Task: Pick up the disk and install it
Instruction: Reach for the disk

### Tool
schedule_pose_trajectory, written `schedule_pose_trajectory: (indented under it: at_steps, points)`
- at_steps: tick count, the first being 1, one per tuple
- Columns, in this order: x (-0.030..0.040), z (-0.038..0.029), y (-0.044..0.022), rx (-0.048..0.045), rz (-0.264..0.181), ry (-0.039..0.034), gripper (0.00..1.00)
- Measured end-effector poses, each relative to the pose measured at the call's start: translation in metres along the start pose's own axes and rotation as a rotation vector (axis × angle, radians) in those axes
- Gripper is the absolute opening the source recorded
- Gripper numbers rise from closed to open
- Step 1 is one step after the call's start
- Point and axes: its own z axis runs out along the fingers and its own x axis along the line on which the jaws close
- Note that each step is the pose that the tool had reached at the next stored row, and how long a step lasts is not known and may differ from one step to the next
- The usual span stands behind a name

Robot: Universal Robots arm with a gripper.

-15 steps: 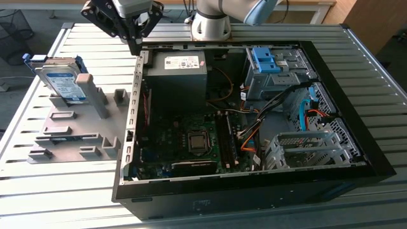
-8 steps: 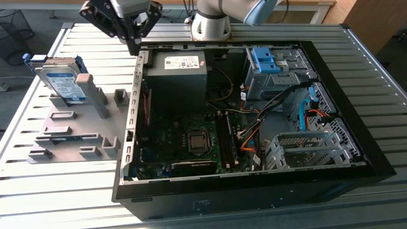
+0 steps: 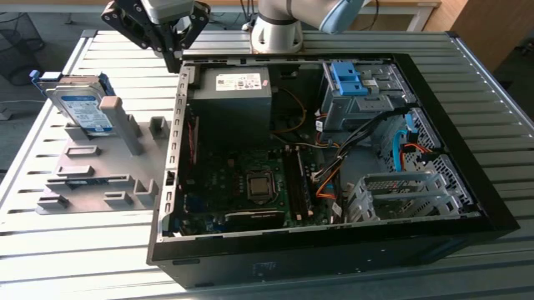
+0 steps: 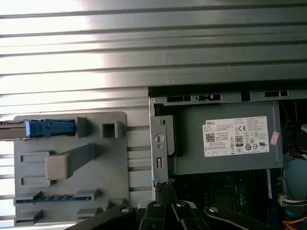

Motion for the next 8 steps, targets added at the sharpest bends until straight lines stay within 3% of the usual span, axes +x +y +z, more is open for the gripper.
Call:
schedule_pose_trajectory:
  at_steps: [8]
  points:
    - [0.0029,0.0001,-0.0002,0.0,0.0,0.0,0.11]
